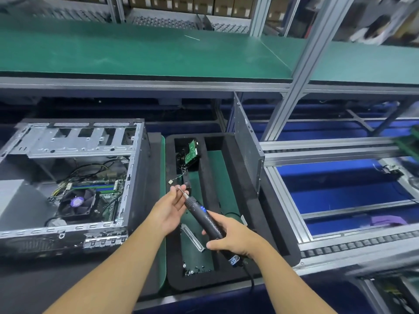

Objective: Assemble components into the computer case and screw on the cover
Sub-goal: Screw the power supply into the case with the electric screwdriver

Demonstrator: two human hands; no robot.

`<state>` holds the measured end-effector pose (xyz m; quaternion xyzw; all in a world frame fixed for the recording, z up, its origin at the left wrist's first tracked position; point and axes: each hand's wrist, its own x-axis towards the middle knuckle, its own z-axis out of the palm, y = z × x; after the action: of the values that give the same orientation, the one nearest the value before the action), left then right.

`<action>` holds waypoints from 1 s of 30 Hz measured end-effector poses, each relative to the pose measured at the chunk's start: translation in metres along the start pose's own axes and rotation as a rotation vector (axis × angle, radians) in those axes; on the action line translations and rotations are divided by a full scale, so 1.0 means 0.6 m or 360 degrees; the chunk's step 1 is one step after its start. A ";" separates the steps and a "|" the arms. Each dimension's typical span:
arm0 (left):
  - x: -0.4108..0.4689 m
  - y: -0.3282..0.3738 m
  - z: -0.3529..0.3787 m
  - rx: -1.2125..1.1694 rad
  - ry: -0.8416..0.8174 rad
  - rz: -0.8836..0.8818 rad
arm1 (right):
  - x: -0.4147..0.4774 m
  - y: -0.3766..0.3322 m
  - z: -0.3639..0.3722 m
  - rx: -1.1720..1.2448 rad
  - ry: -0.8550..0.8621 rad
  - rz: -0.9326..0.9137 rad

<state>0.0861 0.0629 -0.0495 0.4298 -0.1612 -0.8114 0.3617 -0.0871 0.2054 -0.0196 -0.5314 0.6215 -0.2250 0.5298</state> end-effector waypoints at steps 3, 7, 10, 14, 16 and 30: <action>-0.005 0.002 0.003 0.0054 0.0040 0.0015 | -0.002 0.000 0.001 -0.0061 -0.0010 0.0004; -0.010 0.002 0.004 0.0079 0.0060 0.0029 | -0.002 0.004 0.006 -0.0061 -0.0001 -0.0003; -0.013 0.000 -0.001 0.0113 0.0039 0.0048 | -0.004 0.006 0.007 -0.0055 0.0002 -0.0022; -0.018 -0.003 -0.012 0.0267 0.0027 0.0150 | -0.006 0.010 0.004 -0.0008 -0.0037 -0.0035; -0.021 -0.005 -0.013 0.0314 0.0031 0.0201 | -0.007 0.012 0.006 0.0032 -0.0042 -0.0043; -0.102 0.080 0.054 0.0330 -0.0120 0.0392 | -0.001 -0.039 0.046 0.0464 0.0135 -0.0249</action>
<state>0.1036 0.0728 0.0324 0.4111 -0.3090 -0.7556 0.4058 -0.0525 0.2058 -0.0091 -0.4856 0.5608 -0.3755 0.5556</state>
